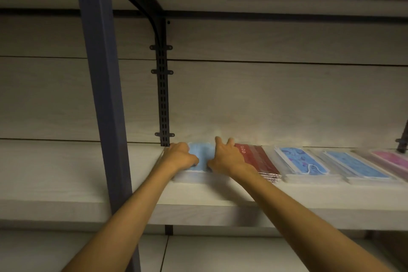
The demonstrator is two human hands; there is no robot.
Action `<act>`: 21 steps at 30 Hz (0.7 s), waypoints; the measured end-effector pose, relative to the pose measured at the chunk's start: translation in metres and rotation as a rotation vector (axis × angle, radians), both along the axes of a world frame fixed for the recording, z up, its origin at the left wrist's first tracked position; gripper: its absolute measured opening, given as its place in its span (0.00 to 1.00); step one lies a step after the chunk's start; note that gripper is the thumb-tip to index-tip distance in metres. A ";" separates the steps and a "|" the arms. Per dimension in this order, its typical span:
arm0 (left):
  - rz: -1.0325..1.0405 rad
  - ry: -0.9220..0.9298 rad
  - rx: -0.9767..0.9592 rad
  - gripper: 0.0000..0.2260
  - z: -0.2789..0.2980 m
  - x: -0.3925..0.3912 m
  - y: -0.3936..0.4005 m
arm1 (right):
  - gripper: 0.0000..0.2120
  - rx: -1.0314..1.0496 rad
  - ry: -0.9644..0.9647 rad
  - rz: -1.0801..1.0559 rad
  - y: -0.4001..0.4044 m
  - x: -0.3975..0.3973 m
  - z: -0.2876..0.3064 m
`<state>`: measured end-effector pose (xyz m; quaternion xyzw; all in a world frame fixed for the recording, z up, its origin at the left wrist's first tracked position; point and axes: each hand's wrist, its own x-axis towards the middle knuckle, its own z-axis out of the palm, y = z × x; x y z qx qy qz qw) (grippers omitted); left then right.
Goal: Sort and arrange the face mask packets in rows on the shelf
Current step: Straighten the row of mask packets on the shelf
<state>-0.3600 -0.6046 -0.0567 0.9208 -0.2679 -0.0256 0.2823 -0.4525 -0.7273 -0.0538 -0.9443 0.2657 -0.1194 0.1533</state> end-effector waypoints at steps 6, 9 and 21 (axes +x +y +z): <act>-0.114 -0.145 0.033 0.12 0.001 -0.009 0.002 | 0.14 -0.080 0.021 0.130 -0.004 0.000 -0.006; -0.131 -0.114 0.036 0.09 -0.003 -0.009 0.003 | 0.12 -0.071 0.011 0.157 -0.004 -0.001 -0.012; -0.111 -0.076 0.005 0.10 -0.010 -0.009 0.004 | 0.11 -0.066 -0.049 0.155 -0.003 0.001 -0.018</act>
